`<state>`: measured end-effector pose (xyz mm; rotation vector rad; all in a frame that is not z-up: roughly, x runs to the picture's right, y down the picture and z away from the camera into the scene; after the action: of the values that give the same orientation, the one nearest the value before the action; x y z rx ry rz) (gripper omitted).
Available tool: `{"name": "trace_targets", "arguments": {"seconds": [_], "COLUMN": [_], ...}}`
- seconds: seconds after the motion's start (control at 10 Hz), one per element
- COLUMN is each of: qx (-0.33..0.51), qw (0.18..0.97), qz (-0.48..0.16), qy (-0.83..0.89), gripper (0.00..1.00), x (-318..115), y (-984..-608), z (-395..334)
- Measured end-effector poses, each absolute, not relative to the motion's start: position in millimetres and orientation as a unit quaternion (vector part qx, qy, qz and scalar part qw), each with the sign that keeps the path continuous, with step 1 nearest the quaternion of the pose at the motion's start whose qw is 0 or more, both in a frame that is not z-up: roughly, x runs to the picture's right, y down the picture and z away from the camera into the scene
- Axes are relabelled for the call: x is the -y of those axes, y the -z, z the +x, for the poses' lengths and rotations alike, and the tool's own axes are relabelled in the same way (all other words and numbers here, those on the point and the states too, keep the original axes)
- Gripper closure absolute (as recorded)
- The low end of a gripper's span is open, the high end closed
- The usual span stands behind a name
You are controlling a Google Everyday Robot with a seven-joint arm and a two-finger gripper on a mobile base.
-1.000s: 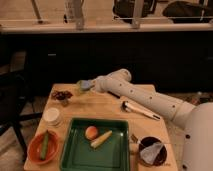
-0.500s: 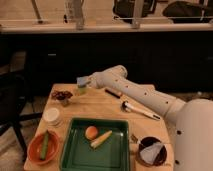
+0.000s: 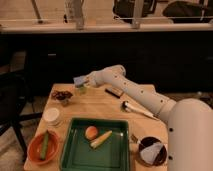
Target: Place sponge in plastic cup
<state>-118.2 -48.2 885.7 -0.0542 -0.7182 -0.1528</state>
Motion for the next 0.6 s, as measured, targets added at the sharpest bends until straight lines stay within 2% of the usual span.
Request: {"name": "trace_targets", "arguments": {"seconds": [0.6], "qx": [0.382], "qw": [0.913], "qz": [-0.052], "qy": [0.135], "gripper": [1.0], "x": [51], "y": [-906], "z": [-138]}}
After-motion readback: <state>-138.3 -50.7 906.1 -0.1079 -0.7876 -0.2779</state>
